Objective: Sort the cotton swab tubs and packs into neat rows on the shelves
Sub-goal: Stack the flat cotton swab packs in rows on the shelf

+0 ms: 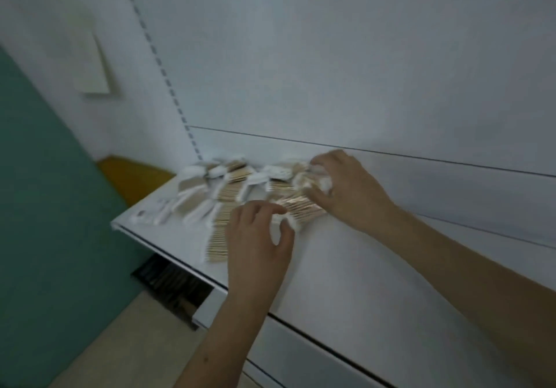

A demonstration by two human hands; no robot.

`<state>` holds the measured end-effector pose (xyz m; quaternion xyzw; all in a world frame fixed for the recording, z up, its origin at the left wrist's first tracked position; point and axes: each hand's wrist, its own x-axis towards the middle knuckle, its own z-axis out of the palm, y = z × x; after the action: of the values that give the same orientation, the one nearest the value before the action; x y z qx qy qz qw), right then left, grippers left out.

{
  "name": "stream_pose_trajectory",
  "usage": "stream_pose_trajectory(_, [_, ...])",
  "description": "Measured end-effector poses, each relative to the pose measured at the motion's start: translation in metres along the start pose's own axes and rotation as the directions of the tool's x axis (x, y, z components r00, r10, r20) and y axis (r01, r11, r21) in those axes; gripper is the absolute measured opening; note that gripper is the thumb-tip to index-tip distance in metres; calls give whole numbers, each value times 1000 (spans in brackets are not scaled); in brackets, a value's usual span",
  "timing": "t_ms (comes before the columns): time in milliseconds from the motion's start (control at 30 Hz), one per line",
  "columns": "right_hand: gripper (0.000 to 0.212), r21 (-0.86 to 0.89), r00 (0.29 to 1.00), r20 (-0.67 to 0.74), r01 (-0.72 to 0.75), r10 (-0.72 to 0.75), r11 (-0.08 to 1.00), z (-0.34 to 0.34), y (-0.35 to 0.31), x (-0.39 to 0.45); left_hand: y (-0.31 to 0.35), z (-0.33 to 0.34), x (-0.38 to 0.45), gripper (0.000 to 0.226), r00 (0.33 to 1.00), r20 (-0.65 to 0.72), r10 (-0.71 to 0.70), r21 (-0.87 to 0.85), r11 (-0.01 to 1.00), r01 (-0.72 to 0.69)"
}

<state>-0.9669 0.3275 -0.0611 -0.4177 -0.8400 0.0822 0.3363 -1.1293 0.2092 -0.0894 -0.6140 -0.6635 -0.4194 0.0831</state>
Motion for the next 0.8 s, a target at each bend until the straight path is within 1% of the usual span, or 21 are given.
stream_pose_trajectory(67, [66,-133,995,53,97,-90,986,29,-4,-9,-22,-5,-6,33,985,-104,-139,194,968,157])
stream_pose_trajectory(133, [79,-242,986,88,160,-143,957,46,-4,-15,-36,-1,-14,54,960,-111,-256,310,909,278])
stream_pose_trajectory(167, [83,-279,983,95,176,-155,944,50,-3,-17,-40,2,-17,60,944,-90,-318,333,883,329])
stream_pose_trajectory(200, [86,-296,982,97,183,-161,937,53,-1,-18,-42,5,-20,61,922,-69,-382,335,861,382])
stream_pose_trajectory(267, [88,-297,982,101,186,-163,937,54,3,-19,-45,9,-21,55,884,-49,-465,319,831,455])
stream_pose_trajectory(367, [79,-294,968,98,249,-230,923,54,7,-18,-47,8,-22,45,899,-38,-436,256,865,431])
stream_pose_trajectory(433, [67,-241,958,69,287,-278,927,55,9,-19,-43,5,-23,41,906,-32,-421,134,897,421])
stream_pose_trajectory(533, [57,-124,951,-3,308,-310,943,53,4,-21,-33,0,-23,36,899,-44,-437,-46,899,435])
stream_pose_trajectory(600, [54,-97,943,-69,318,-325,943,50,-1,-21,-30,-2,-24,38,905,-43,-423,-83,904,419])
stream_pose_trajectory(667, [50,-85,930,-126,336,-345,938,47,-5,-22,-30,-3,-24,45,918,-30,-396,-91,915,392])
stream_pose_trajectory(733, [47,-54,933,-152,322,-326,945,45,-6,-23,-32,-3,-25,51,928,-9,-373,-99,924,370])
stream_pose_trajectory(800, [45,-19,941,-176,289,-288,957,45,-6,-23,-33,-2,-24,47,932,-1,-362,-106,927,360])
